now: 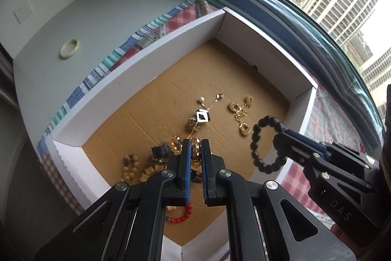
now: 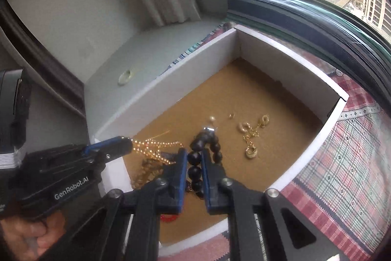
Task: Organize jewelry
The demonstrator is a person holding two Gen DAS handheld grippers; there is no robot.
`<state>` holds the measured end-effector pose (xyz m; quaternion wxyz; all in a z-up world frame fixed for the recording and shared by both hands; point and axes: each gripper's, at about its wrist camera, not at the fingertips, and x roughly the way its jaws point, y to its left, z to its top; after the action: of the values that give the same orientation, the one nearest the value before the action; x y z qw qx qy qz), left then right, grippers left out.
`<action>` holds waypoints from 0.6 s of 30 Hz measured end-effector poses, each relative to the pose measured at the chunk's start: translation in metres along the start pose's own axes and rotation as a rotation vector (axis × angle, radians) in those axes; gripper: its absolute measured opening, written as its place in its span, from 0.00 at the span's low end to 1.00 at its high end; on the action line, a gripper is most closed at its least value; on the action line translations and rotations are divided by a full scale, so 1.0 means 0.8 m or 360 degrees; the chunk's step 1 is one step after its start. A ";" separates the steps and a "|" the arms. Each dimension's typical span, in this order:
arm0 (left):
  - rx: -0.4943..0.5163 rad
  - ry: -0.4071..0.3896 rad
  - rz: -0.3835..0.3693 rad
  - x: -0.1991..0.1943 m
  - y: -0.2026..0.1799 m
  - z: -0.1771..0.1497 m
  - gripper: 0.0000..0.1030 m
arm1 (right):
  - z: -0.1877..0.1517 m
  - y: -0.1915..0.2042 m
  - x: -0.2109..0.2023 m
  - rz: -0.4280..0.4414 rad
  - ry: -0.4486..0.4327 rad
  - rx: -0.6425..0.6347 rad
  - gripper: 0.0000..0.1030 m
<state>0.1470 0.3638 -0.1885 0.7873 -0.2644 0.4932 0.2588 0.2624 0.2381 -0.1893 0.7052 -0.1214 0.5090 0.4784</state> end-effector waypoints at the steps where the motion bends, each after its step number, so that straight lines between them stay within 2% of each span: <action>1: -0.0006 0.0007 0.0004 0.005 0.001 -0.001 0.05 | -0.002 0.000 0.007 -0.0004 0.0017 -0.0003 0.12; 8: -0.0009 -0.0036 0.0038 0.006 0.002 0.000 0.07 | 0.005 0.003 0.038 -0.0037 0.0055 -0.0047 0.14; 9: -0.0008 -0.0046 0.0043 0.003 0.002 -0.001 0.15 | 0.005 0.004 0.037 -0.0050 0.0047 -0.0052 0.14; 10: -0.0009 -0.0053 0.0053 0.002 0.003 0.000 0.31 | 0.006 0.007 0.035 -0.0072 0.0043 -0.0059 0.14; 11: -0.0017 -0.0065 0.0068 -0.002 0.004 -0.001 0.41 | 0.005 0.009 0.032 -0.0081 0.0037 -0.0064 0.19; 12: -0.0030 -0.0085 0.0088 -0.006 0.006 -0.001 0.61 | 0.005 0.009 0.029 -0.0090 0.0030 -0.0060 0.30; 13: -0.0040 -0.0109 0.0113 -0.011 0.007 -0.002 0.72 | 0.005 0.008 0.025 -0.0102 0.0019 -0.0052 0.34; 18: -0.0046 -0.0200 0.0215 -0.045 0.004 -0.012 0.86 | 0.002 0.004 -0.003 -0.0148 -0.0021 -0.0040 0.37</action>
<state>0.1256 0.3545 -0.1598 0.7935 -0.2252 0.4558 0.3346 0.2611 0.2396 -0.1857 0.7285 -0.1507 0.4920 0.4522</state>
